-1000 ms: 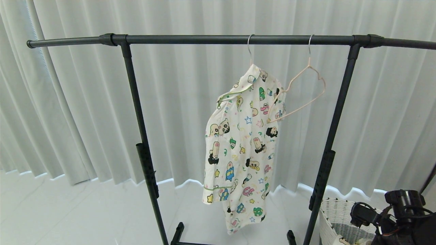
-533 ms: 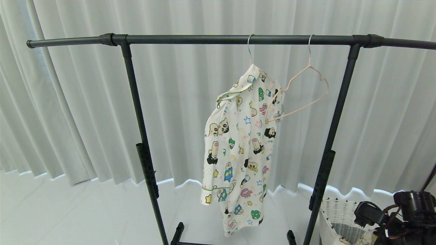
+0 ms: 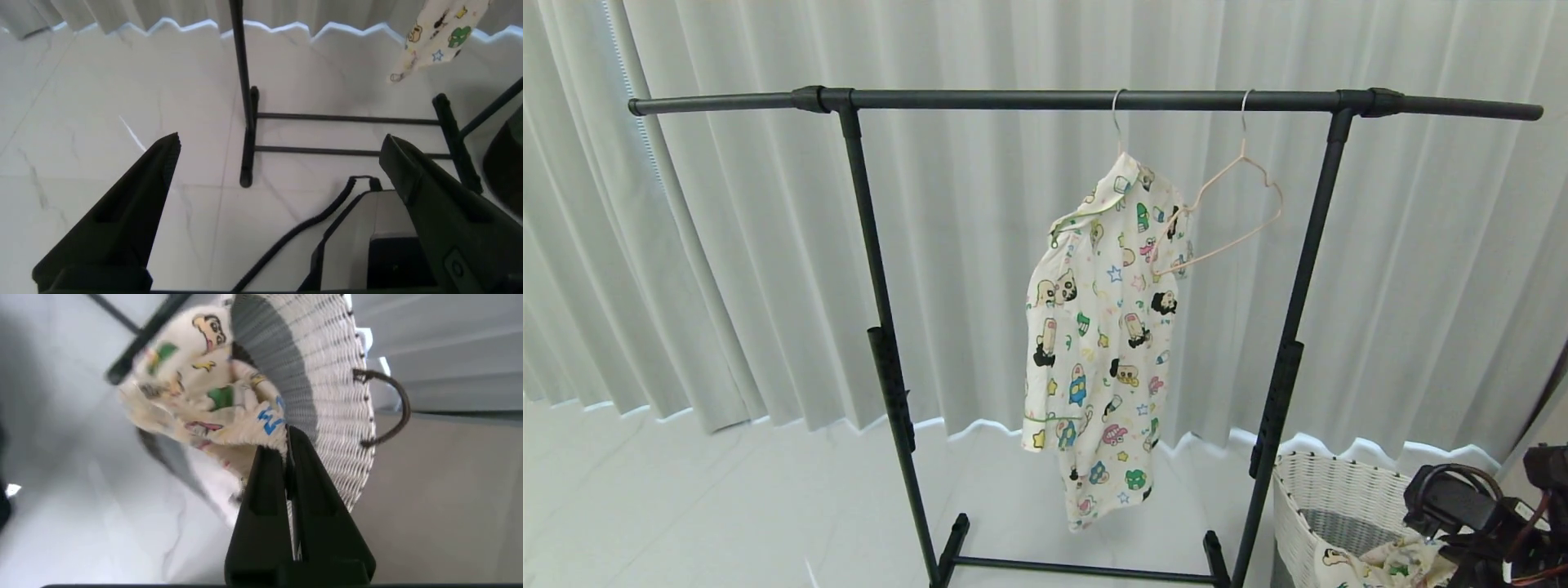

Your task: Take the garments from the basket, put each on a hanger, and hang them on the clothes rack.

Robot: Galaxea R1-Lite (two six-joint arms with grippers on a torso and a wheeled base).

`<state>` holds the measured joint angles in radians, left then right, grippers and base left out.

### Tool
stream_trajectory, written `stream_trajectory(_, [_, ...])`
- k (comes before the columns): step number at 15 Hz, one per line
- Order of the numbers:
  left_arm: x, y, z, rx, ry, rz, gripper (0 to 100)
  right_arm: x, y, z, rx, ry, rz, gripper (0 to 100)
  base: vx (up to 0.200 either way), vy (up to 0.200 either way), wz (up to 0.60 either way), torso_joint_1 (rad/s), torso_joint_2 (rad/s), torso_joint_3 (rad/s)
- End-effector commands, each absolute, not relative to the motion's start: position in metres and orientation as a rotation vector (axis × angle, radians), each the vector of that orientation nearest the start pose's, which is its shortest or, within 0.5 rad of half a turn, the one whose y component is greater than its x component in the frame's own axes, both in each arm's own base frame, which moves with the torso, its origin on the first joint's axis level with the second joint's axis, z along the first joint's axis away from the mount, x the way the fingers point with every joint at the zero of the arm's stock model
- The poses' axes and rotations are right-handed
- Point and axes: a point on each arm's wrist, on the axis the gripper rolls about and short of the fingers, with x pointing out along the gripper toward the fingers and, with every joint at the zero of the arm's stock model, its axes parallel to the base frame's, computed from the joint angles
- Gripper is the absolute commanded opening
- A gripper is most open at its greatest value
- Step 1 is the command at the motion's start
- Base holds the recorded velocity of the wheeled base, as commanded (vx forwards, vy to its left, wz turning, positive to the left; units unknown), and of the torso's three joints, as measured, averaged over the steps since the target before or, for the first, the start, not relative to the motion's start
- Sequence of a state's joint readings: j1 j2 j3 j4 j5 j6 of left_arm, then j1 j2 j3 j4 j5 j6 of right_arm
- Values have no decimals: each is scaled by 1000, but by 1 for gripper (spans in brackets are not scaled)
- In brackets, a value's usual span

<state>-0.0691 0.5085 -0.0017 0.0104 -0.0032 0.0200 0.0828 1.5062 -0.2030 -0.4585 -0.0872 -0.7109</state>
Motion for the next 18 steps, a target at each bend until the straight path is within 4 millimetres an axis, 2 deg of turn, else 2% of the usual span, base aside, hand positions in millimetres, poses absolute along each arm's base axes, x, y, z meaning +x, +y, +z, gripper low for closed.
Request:
stream_trajectory(1, [16,-1,76,37,518,-76,100,151,25,132,-702,610,298,0,-200,0,0,-2,-7,7])
stream_trajectory(3, [16,-1,77,36,515,-77,100,141,35,149,-654,590,345,0,-200,0,0,2,5,5])
stream_trajectory(4, [15,-1,77,36,501,-77,100,132,46,162,-601,563,400,0,-200,0,0,2,2,2])
stream_trajectory(5, [15,-1,77,36,493,-76,100,127,52,169,-577,545,438,0,0,0,0,0,0,0])
stream_trajectory(8, [13,-1,77,33,476,-77,100,122,63,176,-554,511,511,0,0,0,0,0,0,0])
stream_trajectory(9, [11,-1,77,33,450,-75,100,117,77,184,-504,478,582,0,0,0,0,0,0,0])
stream_trajectory(11, [9,-1,78,34,419,-80,100,115,86,188,-468,466,628,0,0,0,0,0,0,0])
stream_trajectory(15, [8,-1,78,24,415,-85,100,120,101,201,-416,433,670,0,0,0,0,0,0,0])
stream_trajectory(18, [8,-1,78,17,406,-86,100,130,125,209,-344,395,712,0,0,0,0,0,0,0])
